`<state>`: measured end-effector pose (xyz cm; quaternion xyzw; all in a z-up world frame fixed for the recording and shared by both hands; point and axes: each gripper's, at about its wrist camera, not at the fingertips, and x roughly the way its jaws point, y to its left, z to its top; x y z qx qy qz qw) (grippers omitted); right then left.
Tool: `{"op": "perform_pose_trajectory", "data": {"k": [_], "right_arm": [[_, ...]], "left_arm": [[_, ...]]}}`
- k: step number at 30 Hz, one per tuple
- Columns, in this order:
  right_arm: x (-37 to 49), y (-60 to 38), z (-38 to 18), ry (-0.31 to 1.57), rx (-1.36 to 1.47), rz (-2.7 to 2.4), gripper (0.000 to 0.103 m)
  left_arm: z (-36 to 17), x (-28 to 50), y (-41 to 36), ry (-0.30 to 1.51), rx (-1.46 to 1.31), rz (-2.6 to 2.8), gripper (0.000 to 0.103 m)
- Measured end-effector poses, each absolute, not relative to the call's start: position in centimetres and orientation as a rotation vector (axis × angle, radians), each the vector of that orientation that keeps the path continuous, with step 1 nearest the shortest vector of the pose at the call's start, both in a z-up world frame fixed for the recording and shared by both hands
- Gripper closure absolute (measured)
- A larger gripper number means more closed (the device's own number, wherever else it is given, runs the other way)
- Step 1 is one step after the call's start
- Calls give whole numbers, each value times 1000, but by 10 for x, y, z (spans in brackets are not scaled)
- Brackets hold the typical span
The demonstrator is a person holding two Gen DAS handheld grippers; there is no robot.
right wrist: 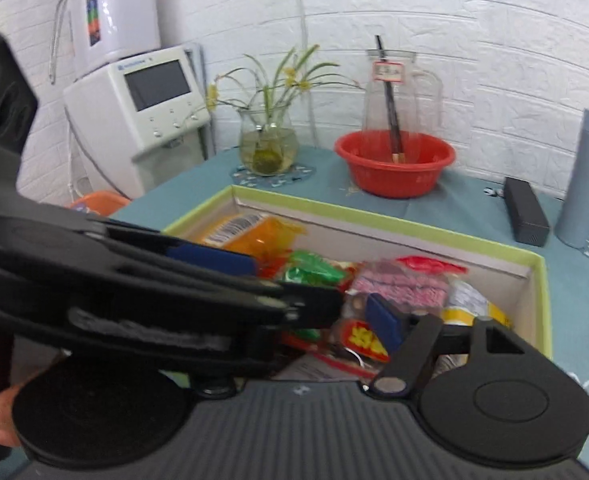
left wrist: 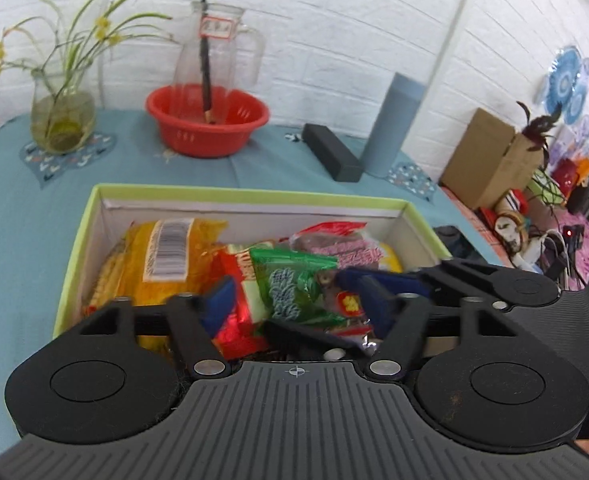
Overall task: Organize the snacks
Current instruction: 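Drop the small green bag into the green box, then grasp the green pea snack bag with the left gripper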
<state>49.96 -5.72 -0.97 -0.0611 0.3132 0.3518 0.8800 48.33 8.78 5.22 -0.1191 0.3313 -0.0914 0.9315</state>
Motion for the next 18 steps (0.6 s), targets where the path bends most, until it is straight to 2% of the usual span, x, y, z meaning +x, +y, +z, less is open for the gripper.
{"op": "perform_pose_trajectory", "data": {"k": [1, 3, 8, 12, 15, 18], "right_arm": [[494, -65, -8, 635, -97, 735, 13], [479, -83, 2, 583, -48, 725, 4], [410, -125, 20, 478, -45, 702, 1], [356, -148, 0, 551, 0, 705, 1], [323, -151, -29, 639, 24, 723, 1], [304, -141, -53, 719, -18, 745, 1]], "left_arm": [[53, 475, 90, 657, -249, -185, 40], [61, 458, 91, 619, -245, -181, 39], [81, 391, 87, 524, -248, -219, 26], [65, 344, 73, 546, -246, -217, 18], [33, 319, 57, 640, -221, -228, 19], [7, 313, 46, 744, -206, -247, 28]]}}
